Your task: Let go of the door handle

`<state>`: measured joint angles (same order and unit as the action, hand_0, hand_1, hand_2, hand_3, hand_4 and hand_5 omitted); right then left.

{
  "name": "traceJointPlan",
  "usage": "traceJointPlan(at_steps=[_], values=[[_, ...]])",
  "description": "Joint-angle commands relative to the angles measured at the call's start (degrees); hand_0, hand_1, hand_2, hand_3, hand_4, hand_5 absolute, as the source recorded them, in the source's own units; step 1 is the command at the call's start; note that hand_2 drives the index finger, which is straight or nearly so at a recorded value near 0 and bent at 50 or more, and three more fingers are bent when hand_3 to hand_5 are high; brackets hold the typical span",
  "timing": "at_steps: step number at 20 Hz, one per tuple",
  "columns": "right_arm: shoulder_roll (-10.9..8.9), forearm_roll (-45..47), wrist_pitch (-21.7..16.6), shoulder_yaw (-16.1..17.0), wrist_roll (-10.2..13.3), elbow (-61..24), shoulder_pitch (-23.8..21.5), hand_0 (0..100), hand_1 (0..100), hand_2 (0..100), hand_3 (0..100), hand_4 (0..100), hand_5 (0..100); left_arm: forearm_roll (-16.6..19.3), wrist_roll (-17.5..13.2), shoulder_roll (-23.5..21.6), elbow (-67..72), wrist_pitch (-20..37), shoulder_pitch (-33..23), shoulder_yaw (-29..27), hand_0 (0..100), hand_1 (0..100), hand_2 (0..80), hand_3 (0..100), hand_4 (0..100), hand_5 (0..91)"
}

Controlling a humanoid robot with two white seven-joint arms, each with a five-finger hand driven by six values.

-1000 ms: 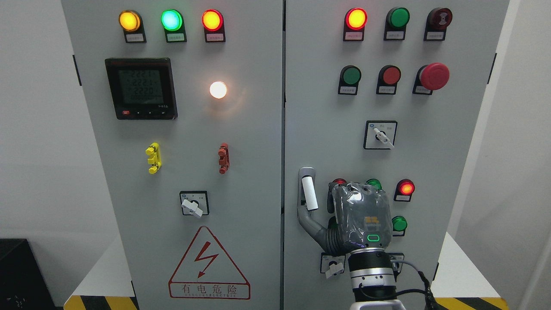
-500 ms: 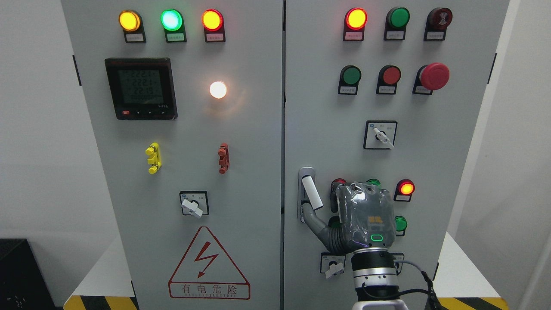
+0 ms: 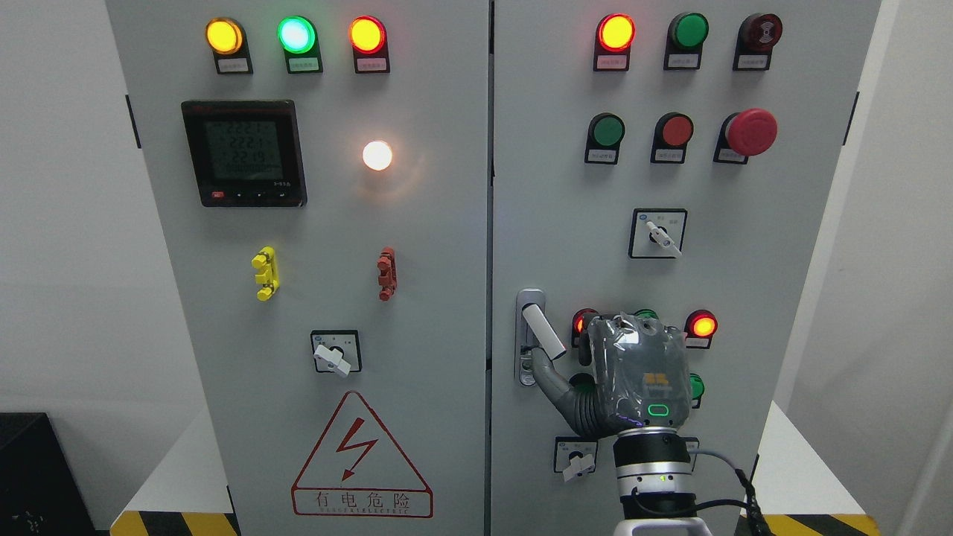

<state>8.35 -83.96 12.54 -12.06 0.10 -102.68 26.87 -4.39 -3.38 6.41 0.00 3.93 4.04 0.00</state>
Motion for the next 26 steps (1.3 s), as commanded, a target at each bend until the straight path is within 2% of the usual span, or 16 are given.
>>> traceJointPlan(at_steps=[1, 26], values=[[0.0, -0.1, -0.1, 0.7, 0.0, -0.5, 0.0, 33, 41, 81, 100, 99, 97, 0.0, 0.0, 0.0, -1.0, 0.0, 0.0, 1.1, 0, 0, 2.4, 8, 1, 0.0], [0.0, 0.0, -0.1, 1.9, 0.0, -1.6, 0.5, 35, 41, 81, 100, 98, 97, 0.0, -0.1, 0.0, -1.0, 0.0, 0.0, 1.1, 0, 0, 2.5, 8, 1, 0.0]])
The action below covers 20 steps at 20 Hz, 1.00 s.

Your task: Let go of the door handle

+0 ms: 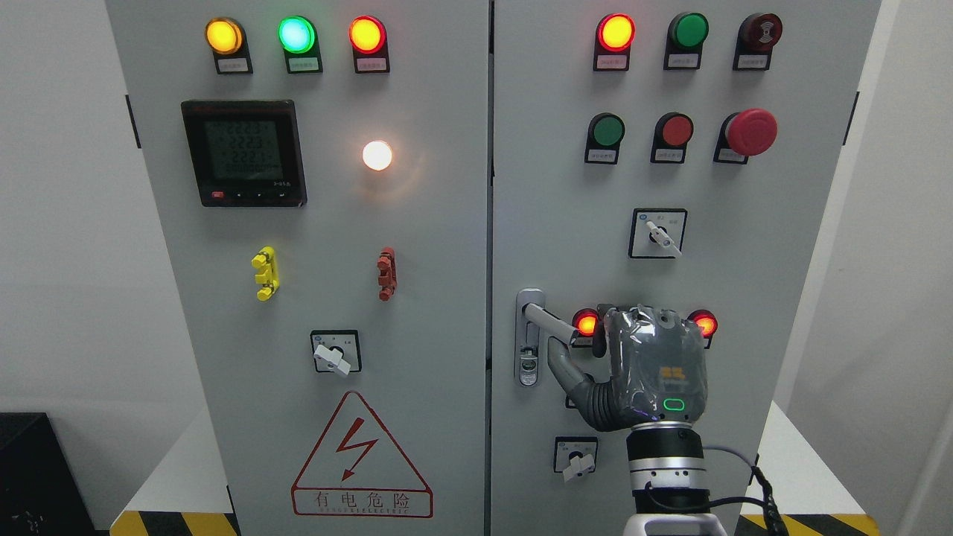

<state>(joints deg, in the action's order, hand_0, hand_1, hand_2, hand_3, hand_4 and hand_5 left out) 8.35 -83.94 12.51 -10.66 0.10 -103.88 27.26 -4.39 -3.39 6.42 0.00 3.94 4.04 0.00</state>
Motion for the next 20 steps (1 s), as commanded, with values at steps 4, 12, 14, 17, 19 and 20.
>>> traceJointPlan(at_steps=[4, 12, 14, 17, 19, 20], values=[[0.0, 0.0, 0.0, 1.2, 0.0, -0.4, 0.2, 35, 41, 80, 100, 98, 97, 0.0, 0.1, 0.0, -1.0, 0.0, 0.0, 1.1, 0, 0, 2.6, 8, 1, 0.0], [-0.09, 0.0, -0.1, 1.2, 0.0, -0.4, 0.4, 35, 41, 80, 100, 98, 97, 0.0, 0.1, 0.0, -1.0, 0.0, 0.0, 1.1, 0, 0, 2.6, 8, 1, 0.0], [-0.09, 0.0, -0.1, 1.3, 0.0, -0.4, 0.6, 35, 41, 80, 100, 98, 97, 0.0, 0.1, 0.0, -1.0, 0.0, 0.0, 1.1, 0, 0, 2.6, 8, 1, 0.0], [-0.09, 0.2, -0.1, 1.3, 0.0, -0.4, 0.6, 35, 40, 80, 100, 98, 97, 0.0, 0.0, 0.0, -1.0, 0.0, 0.0, 1.1, 0, 0, 2.6, 8, 1, 0.0], [-0.09, 0.2, -0.1, 1.3, 0.0, -0.4, 0.6, 35, 40, 80, 100, 98, 97, 0.0, 0.0, 0.0, -1.0, 0.0, 0.0, 1.1, 0, 0, 2.6, 8, 1, 0.0], [-0.09, 0.2, -0.1, 1.3, 0.0, -0.4, 0.6, 35, 40, 80, 100, 98, 97, 0.0, 0.1, 0.0, -1.0, 0.0, 0.0, 1.1, 0, 0, 2.6, 8, 1, 0.0]])
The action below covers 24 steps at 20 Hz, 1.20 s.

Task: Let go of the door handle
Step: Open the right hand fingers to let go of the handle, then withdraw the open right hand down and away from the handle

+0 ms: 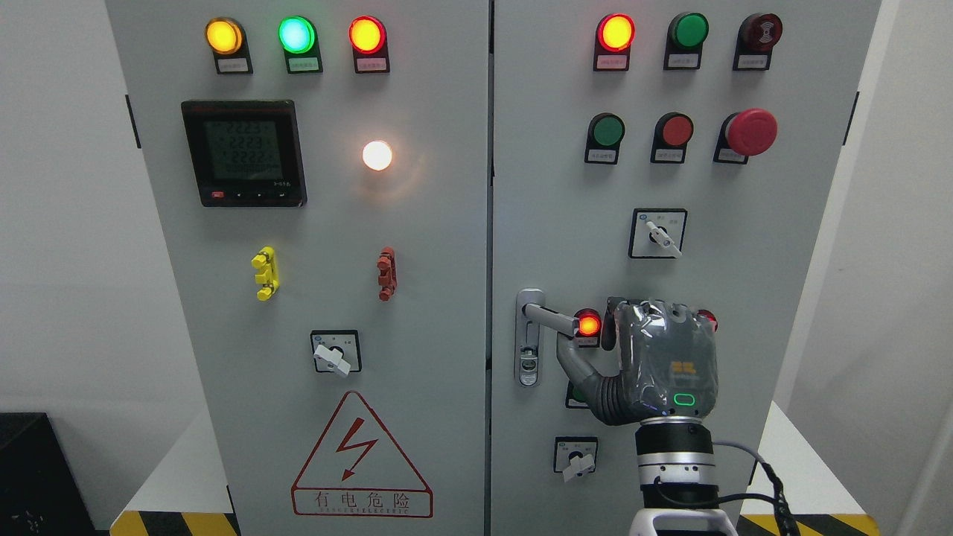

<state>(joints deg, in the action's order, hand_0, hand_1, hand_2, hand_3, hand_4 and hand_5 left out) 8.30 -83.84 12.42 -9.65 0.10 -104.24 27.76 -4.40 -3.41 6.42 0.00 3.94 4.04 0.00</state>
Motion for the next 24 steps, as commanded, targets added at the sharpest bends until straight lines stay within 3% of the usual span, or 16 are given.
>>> traceJointPlan(at_steps=[1, 7, 11, 13, 16, 17, 19, 21, 22, 24], values=[[0.05, 0.1, 0.0, 0.2, 0.0, -0.1, -0.1, 35, 40, 80, 100, 98, 97, 0.0, 0.1, 0.0, -0.9, 0.0, 0.0, 1.1, 0, 0, 2.6, 8, 1, 0.0], [-0.04, 0.2, -0.5, -0.5, 0.3, -1.4, -3.7, 36, 39, 80, 100, 98, 97, 0.0, 0.1, 0.0, -1.0, 0.0, 0.0, 1.1, 0, 0, 2.3, 8, 1, 0.0], [-0.21, 0.4, -2.7, -0.6, 2.6, -2.9, -9.1, 37, 38, 78, 100, 98, 97, 0.0, 0.1, 0.0, -0.9, 0.0, 0.0, 1.1, 0, 0, 2.4, 9, 1, 0.0], [-0.12, 0.5, -4.3, -0.4, 3.9, -4.1, -12.0, 37, 37, 76, 100, 98, 97, 0.0, 0.0, 0.0, -1.0, 0.0, 0.0, 1.1, 0, 0, 2.4, 9, 1, 0.0], [-0.3, 0.5, -6.1, -0.1, 6.0, -6.3, -17.0, 37, 34, 68, 100, 89, 92, 0.0, 0.1, 0.0, -1.0, 0.0, 0.0, 1.1, 0, 0, 2.4, 8, 1, 0.0], [-0.3, 0.5, -6.6, 0.1, 6.5, -6.6, -18.1, 37, 33, 61, 100, 88, 89, 0.0, 0.1, 0.0, -1.0, 0.0, 0.0, 1.1, 0, 0, 2.4, 8, 1, 0.0], [-0.3, 1.1, -7.2, 0.2, 6.8, -7.4, -19.2, 36, 32, 50, 86, 81, 78, 0.0, 0.1, 0.0, -1.0, 0.0, 0.0, 1.1, 0, 0, 2.4, 9, 1, 0.0], [-0.39, 3.3, -8.5, 0.3, 6.9, -8.8, -20.2, 36, 32, 38, 57, 61, 58, 0.0, 0.1, 0.0, -1.0, 0.0, 0.0, 1.1, 0, 0, 2.4, 8, 1, 0.0], [-0.39, 4.6, -9.4, 0.4, 6.9, -9.7, -21.2, 37, 31, 36, 54, 58, 55, 0.0, 0.1, 0.0, -1.0, 0.0, 0.0, 1.1, 0, 0, 2.4, 8, 1, 0.0], [-0.48, 5.9, -11.0, 2.0, 7.0, -11.0, -22.8, 37, 30, 26, 36, 39, 33, 0.0, 0.1, 0.0, -1.0, -0.1, 0.0, 1.1, 0, 0, 2.5, 8, 1, 0.0]])
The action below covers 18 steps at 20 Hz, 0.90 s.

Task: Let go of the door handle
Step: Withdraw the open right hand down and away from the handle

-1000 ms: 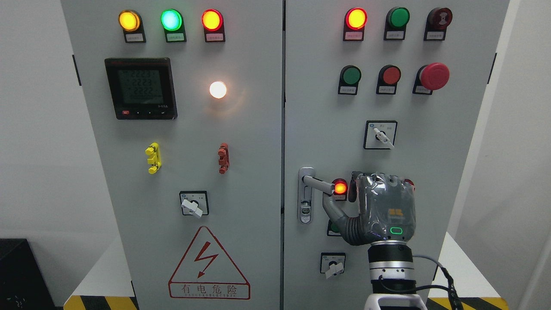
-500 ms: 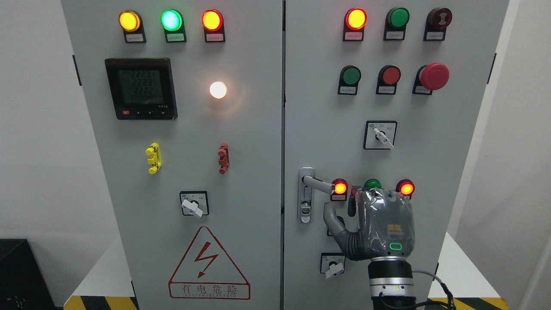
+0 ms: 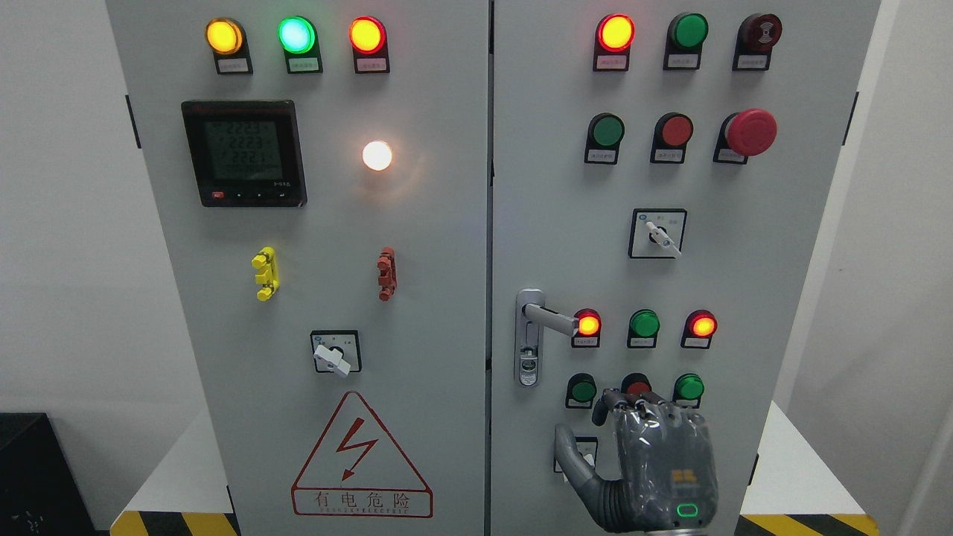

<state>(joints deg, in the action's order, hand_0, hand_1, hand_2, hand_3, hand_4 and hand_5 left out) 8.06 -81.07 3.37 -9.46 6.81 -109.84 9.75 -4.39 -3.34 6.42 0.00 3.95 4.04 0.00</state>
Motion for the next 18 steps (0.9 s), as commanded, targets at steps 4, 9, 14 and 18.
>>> traceJointPlan(at_steps=[4, 9, 14, 18], values=[[-0.24, 3.6, -7.5, 6.4, 1.4, -6.4, -7.6, 38, 28, 14, 15, 14, 7, 0.0, 0.0, 0.0, -1.0, 0.0, 0.0, 1.1, 0, 0, 2.3, 8, 1, 0.0], [-0.24, 4.3, -9.9, 10.1, 2.9, -6.7, -7.7, 38, 28, 0, 0, 0, 0, 0.0, 0.0, 0.0, -0.9, 0.0, 0.0, 1.1, 0, 0, 2.4, 8, 1, 0.0], [-0.24, 8.6, -9.9, 11.3, 2.9, -6.8, -6.5, 38, 27, 0, 0, 0, 0, 0.0, -0.1, 0.0, -1.0, 0.0, 0.0, 1.1, 0, 0, 2.4, 8, 1, 0.0], [-0.15, 8.7, -9.8, 12.2, 2.9, -7.5, -6.1, 38, 27, 0, 0, 0, 0, 0.0, 0.0, 0.0, -1.0, 0.0, 0.0, 1.1, 0, 0, 2.5, 8, 1, 0.0]])
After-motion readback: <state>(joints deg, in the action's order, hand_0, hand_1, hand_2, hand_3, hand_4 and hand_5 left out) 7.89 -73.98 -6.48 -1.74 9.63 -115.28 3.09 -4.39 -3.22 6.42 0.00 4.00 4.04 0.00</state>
